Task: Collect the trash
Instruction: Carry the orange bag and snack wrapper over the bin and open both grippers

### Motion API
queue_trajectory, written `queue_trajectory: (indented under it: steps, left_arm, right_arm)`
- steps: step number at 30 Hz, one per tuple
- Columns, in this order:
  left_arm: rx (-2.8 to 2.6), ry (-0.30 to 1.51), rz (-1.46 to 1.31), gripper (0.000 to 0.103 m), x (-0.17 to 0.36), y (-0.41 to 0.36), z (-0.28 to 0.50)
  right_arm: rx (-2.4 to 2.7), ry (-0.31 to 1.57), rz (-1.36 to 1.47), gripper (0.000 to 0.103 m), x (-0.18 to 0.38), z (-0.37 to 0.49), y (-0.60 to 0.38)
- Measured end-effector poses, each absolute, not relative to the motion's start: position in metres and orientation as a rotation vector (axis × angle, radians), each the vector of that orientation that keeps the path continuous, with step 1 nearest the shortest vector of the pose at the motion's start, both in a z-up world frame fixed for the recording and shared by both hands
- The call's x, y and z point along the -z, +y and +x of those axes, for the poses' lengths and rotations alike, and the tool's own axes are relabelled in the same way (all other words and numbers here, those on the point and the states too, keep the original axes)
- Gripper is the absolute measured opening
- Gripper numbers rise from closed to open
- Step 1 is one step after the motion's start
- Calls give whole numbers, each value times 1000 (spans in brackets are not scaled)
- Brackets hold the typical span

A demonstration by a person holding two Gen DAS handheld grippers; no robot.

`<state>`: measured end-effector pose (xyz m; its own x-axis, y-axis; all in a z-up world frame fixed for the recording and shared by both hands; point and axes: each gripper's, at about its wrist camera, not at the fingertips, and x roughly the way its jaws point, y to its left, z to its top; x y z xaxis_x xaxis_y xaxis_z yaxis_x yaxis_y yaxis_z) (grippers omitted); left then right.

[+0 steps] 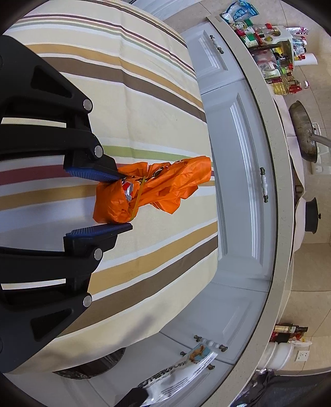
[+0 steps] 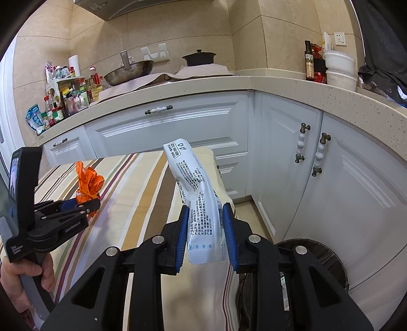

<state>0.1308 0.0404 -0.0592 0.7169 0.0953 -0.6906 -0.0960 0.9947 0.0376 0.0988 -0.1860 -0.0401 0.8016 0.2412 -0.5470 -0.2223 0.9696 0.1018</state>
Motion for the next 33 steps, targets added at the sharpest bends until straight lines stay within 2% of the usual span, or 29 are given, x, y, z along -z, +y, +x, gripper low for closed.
queue_trajectory:
  steps: [19, 33]
  left_arm:
    - [38, 722, 43, 29, 40, 19, 42]
    - [216, 657, 114, 29, 23, -56, 29]
  right_arm:
    - [-191, 582, 22, 28, 35, 48, -195]
    - [-12, 551, 61, 28, 25, 7, -254]
